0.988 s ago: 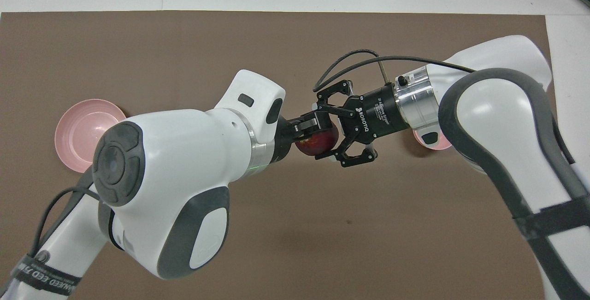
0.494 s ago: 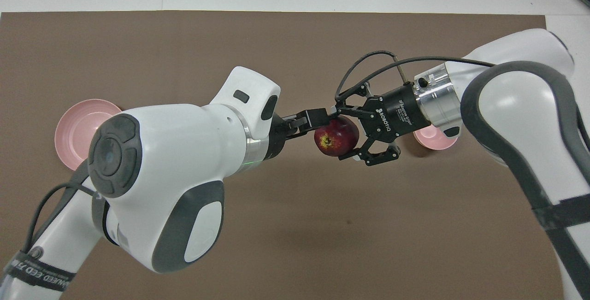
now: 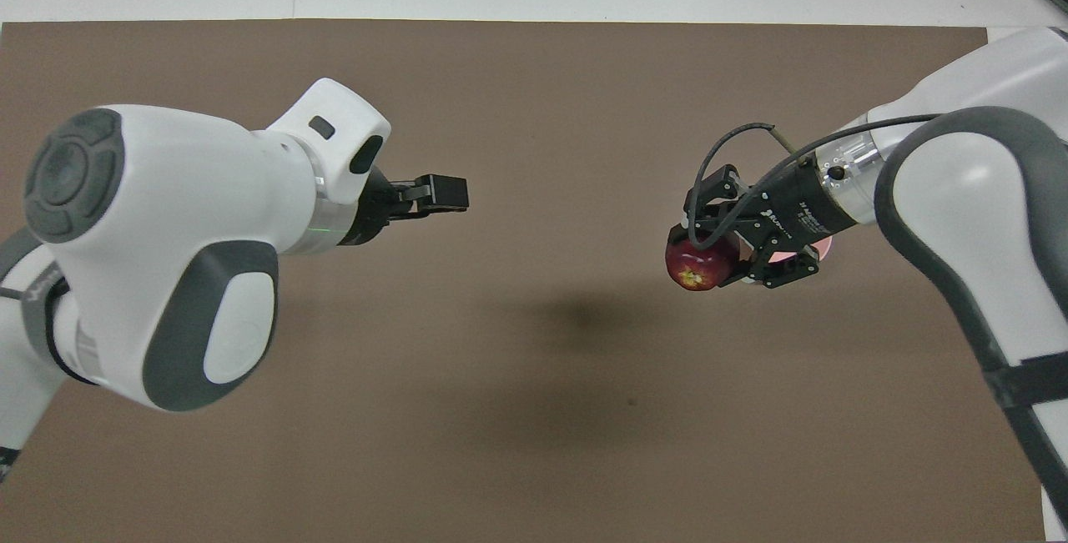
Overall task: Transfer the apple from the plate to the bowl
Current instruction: 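Carry the apple with the right gripper while the left gripper withdraws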
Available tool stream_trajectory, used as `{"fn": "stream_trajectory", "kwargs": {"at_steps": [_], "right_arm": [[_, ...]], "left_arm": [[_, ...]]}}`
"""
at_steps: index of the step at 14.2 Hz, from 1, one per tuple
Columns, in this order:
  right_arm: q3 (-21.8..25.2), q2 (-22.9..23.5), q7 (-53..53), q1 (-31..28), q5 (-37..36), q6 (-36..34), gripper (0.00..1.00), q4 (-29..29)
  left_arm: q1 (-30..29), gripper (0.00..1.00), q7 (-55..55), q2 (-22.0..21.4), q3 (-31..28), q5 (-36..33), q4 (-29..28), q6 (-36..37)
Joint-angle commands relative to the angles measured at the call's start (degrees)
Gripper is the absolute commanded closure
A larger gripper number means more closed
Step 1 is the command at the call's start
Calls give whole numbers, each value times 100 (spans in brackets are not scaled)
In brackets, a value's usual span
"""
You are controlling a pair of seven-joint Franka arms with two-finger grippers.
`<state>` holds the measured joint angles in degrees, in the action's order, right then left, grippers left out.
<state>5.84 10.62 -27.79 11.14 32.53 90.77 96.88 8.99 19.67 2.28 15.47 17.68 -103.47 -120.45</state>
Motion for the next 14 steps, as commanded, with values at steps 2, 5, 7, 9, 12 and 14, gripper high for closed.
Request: {"fn": "stream_trajectory", "kwargs": {"at_steps": [2, 5, 7, 9, 12, 14], "right_arm": [[-30, -52, 1510, 64, -1334, 737, 100, 120], [-30, -69, 2539, 64, -2082, 1450, 100, 392], [-30, -26, 3049, 12, -2460, 2108, 100, 673], [-30, 53, 3297, -15, -2890, 2689, 100, 850], [-30, 36, 3658, -138, -3331, 2858, 100, 1008], [-30, 71, 3719, -191, -3350, 3042, 100, 1148]], "left_arm": [[-512, 0, -542, 27, 53, -229, 37, 259], [-767, 0, -894, 27, 53, -835, 28, 347], [-864, 0, -1166, 44, 36, -1125, 46, 356], [-996, 0, -1360, -25, 18, -1433, 116, 399], [-908, 0, -1816, -61, -455, -1575, 763, 1379], [-873, 0, -2430, -61, -859, -1601, 1580, 2538]]}}
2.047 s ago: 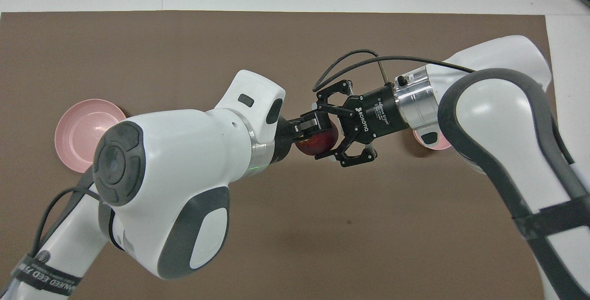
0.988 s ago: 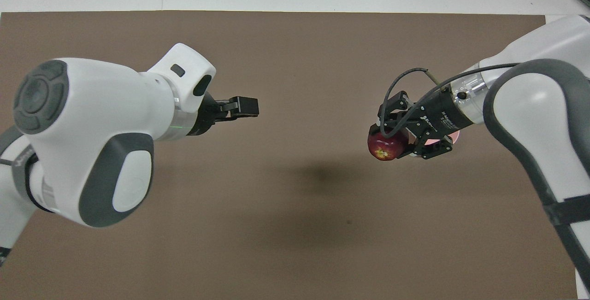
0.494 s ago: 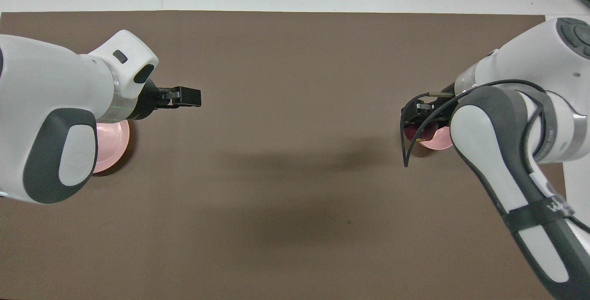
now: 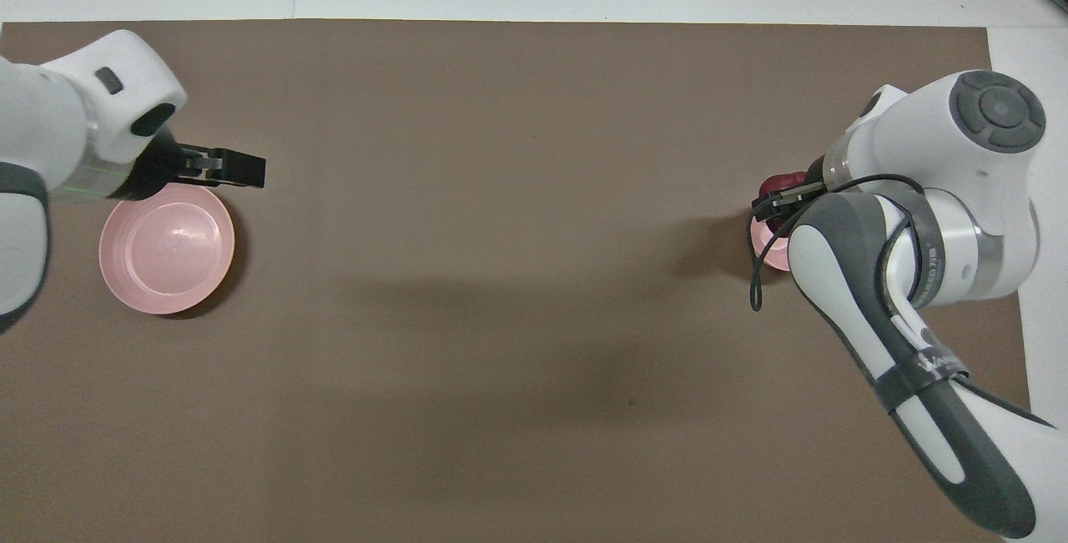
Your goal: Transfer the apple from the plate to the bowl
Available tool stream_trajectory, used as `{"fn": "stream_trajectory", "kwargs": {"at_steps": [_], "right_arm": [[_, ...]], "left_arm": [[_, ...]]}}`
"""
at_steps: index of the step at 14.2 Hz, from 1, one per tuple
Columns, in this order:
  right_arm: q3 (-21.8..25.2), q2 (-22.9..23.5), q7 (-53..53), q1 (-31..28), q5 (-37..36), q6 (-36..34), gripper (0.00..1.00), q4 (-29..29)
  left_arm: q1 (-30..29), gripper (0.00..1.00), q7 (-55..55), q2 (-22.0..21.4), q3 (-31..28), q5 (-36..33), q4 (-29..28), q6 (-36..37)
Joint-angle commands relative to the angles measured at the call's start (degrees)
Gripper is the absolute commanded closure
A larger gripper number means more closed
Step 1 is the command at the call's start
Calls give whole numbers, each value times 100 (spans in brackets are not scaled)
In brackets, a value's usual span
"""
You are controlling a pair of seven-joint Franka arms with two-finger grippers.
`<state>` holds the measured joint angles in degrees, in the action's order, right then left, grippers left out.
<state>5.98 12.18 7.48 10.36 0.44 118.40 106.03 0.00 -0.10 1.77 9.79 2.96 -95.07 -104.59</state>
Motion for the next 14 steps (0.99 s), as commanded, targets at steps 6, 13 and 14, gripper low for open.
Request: {"fn": "stream_trajectory", "kwargs": {"at_steps": [6, 13, 14], "right_arm": [[-45, -110, 368, -140, -377, 465, 100, 524], [-45, -154, 737, -227, -378, 500, 100, 849], [-45, -154, 764, -262, -378, 491, 100, 849]], "left_arm": [[457, 0, -1027, -18, -1137, -129, 1746, 2864], [563, 0, -948, -194, -1146, -208, 1755, 3094], [545, 0, -948, -255, -1146, -217, 1747, 3085]]}}
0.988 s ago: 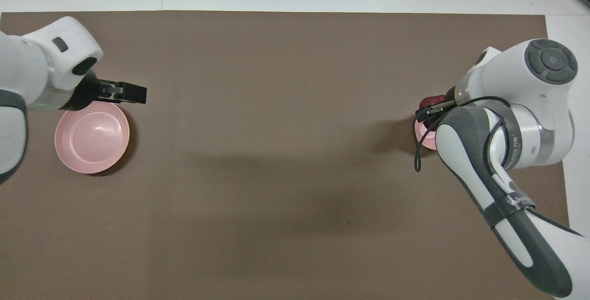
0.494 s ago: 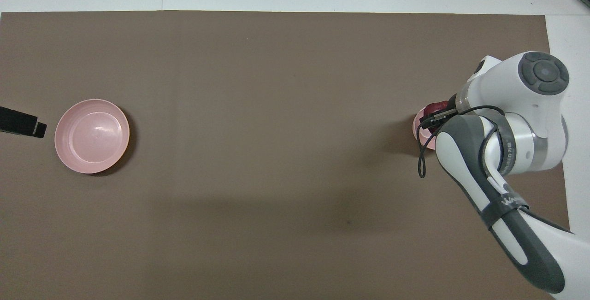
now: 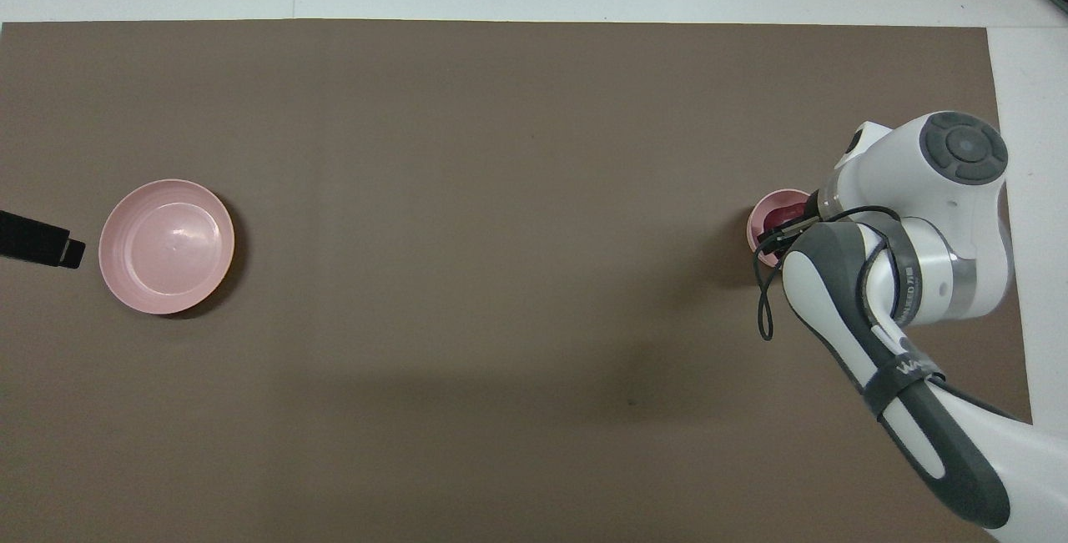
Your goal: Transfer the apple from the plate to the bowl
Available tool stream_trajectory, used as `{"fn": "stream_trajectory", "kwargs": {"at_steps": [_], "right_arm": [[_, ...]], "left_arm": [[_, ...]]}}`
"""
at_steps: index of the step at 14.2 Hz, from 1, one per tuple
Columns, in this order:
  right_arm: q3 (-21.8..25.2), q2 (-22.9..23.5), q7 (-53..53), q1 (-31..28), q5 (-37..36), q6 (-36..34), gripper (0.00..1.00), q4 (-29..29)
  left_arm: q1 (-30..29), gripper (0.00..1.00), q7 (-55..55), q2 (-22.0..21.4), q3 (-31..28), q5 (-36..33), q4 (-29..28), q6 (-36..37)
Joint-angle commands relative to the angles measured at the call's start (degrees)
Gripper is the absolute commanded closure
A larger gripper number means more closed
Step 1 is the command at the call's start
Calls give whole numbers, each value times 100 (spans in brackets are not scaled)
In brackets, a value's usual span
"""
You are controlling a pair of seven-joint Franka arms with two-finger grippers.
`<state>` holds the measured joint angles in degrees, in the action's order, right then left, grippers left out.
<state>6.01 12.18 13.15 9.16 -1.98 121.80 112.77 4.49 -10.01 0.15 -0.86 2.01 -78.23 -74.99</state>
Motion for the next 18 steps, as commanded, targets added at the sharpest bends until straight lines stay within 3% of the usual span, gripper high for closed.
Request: {"fn": "stream_trajectory", "kwargs": {"at_steps": [1, 10, 18], "right_arm": [[-47, -129, 240, -151, -136, 169, 100, 201], [-56, 4, 144, -187, -109, 318, 97, 210], [-65, 153, 126, -160, -100, 283, 78, 202]], "left_arm": [[61, 0, 61, -172, -63, -122, 27, 107], [25, 0, 96, -182, -63, -113, -35, 63], [25, 0, 87, -190, -63, -113, -35, 63]]}}
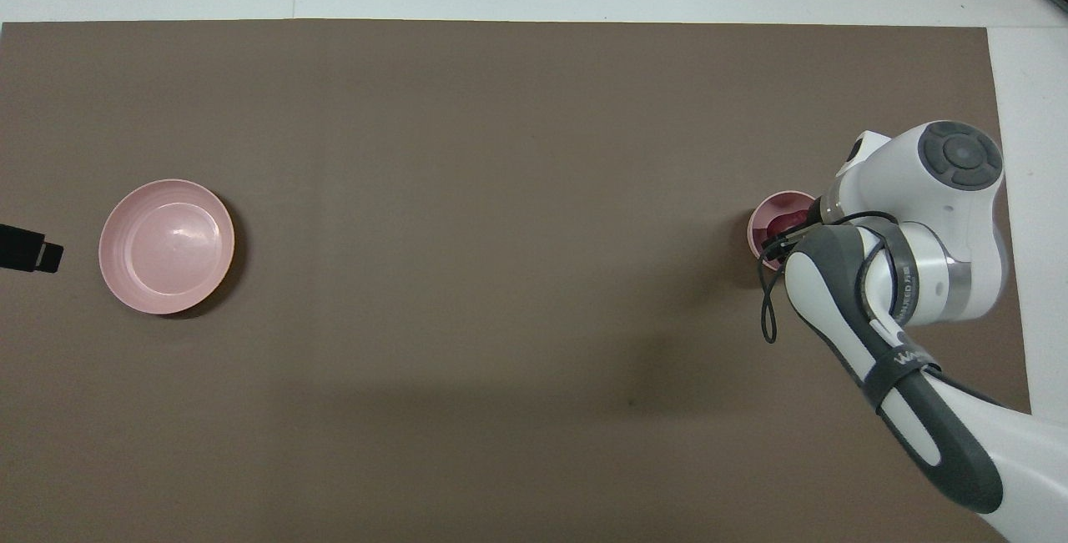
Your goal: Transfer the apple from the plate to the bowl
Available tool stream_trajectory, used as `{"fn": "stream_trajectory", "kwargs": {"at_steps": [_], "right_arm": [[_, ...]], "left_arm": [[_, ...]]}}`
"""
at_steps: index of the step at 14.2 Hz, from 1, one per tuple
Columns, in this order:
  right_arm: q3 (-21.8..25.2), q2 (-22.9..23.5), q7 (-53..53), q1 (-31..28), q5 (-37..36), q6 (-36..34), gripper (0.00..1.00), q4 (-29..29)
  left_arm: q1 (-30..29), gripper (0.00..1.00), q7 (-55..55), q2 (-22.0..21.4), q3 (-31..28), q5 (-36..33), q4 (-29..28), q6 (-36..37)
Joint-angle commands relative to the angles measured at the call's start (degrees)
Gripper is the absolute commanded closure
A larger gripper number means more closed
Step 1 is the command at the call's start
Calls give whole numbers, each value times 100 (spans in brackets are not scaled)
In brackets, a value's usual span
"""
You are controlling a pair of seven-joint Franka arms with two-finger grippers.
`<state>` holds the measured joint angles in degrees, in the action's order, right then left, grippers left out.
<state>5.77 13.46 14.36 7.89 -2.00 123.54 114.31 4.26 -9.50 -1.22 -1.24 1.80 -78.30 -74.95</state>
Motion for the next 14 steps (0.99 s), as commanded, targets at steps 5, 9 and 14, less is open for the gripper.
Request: {"fn": "stream_trajectory", "kwargs": {"at_steps": [5, 9, 14], "right_arm": [[-41, 157, 15, -41, -90, 21, 76, -216], [-50, 183, -29, -33, -11, 38, 76, -260], [-67, 271, -311, -6, -2, 135, 74, -260]], "left_arm": [[49, 0, 36, -54, -26, -93, -28, 59], [49, 0, 36, -45, -26, -93, -28, 59], [49, 0, 36, -54, -26, -93, -28, 59]]}}
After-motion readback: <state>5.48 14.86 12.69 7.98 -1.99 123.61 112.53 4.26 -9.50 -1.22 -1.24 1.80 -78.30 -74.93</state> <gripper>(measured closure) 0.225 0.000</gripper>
